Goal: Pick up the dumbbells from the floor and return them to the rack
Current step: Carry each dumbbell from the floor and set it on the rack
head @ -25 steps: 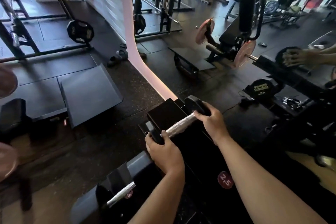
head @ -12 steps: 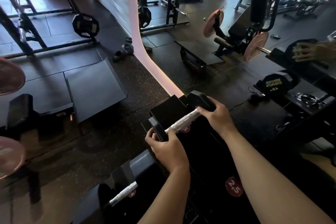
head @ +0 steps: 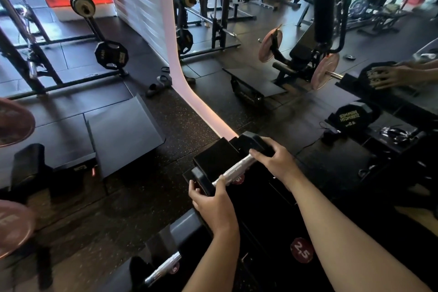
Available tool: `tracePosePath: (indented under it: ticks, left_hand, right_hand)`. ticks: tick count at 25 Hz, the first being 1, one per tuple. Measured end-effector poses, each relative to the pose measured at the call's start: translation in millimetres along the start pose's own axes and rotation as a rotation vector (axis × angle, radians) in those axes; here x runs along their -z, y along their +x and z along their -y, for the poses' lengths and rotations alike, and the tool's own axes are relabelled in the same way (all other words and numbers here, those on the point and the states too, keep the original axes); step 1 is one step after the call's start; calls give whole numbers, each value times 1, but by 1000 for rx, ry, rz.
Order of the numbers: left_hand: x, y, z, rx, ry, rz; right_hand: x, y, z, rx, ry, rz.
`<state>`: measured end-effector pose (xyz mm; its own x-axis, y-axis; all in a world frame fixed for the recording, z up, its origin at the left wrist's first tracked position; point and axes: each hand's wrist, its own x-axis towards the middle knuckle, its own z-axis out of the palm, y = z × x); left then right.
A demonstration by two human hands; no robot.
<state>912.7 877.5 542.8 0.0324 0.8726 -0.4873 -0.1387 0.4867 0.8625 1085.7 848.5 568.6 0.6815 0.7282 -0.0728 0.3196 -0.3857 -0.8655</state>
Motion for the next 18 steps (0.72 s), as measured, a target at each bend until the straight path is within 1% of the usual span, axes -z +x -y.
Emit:
tracePosePath:
  ticks: [1,3,6,8,10,12,16,18]
  left_hand:
    - [1,-1,-7,-38,10,-1]
    - [-1,-9,-22,-170,63,1]
    - [-9,-38,-40,-412,234,53]
    - [-22,-64,-46,-571,306,170]
    - [-35,-89,-47,-647,292,355]
    - [-51,-131,-39,-624,263,589]
    - [-66,-240,1,-438,332,1087]
    - [-63,-292,23,-387,377,1264]
  right_hand:
    - [3,-4,4,3,43,-4]
    - [12,-17,15,-9,163,-26]
    - [34,-47,25,-34,312,-103]
    - [59,-77,23,-44,333,-193]
    - [84,-110,14,-74,317,-300]
    - [124,-159,-1,-123,315,-439]
    - [205,-291,-37,-179,294,-710]
    - [233,-362,-48,-196,301,-812]
